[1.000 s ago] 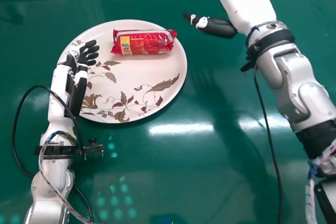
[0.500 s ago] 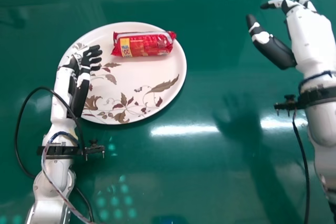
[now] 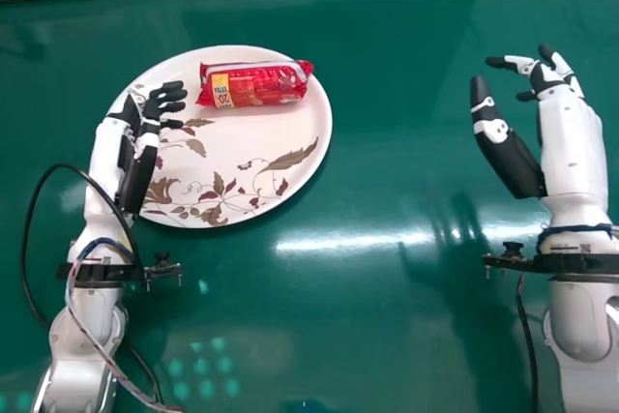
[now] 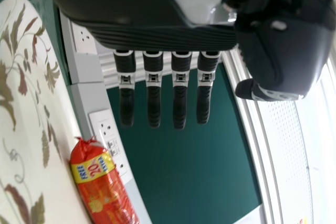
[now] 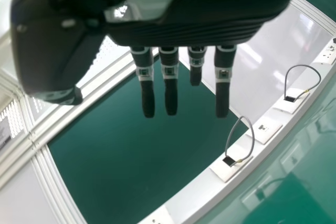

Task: Pick up biscuit and place it in the plate

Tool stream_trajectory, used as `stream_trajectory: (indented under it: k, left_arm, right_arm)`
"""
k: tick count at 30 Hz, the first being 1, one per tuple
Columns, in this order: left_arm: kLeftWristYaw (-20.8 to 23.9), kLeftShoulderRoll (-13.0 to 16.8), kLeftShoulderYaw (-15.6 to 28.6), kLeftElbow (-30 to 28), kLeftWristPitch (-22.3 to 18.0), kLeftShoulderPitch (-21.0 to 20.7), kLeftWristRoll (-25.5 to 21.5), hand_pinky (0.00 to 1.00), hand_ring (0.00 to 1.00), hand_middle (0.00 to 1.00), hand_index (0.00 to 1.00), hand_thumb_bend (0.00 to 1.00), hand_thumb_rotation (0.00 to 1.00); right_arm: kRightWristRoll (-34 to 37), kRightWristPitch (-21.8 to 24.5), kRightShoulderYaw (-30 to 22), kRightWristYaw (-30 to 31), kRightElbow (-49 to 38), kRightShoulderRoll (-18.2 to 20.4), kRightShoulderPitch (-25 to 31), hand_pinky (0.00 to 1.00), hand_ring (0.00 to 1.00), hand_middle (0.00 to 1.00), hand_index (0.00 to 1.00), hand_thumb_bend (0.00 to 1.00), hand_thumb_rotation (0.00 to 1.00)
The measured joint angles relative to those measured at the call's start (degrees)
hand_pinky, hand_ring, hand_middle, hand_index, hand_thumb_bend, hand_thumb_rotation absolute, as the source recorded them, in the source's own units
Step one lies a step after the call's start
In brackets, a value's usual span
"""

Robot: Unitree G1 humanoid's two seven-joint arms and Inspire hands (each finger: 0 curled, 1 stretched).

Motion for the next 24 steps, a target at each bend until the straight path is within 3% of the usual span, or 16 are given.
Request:
stream_trajectory:
  k: [10,24]
  left_arm:
    - [0.23,-0.41,-0.01,-3.0,3.81,0.58,2.47,0.59,0.71,0.74,0.74,0.39,0.08]
    - [2.54,-0.89,0.73,-4.21,4.23,2.0,2.49,0.54,0.68,0.72,0.71,0.41,0.12]
  right_arm:
    - [1.04,-3.63,1.06,-1.36,1.74,2.44,-0.9,0.64,0.74,0.78,0.75,0.7,0.26]
    - [1.14,-7.63,1.72,-4.08,4.32,4.16,-2.41,0.64,0.74,0.78,0.75,0.67,0.28]
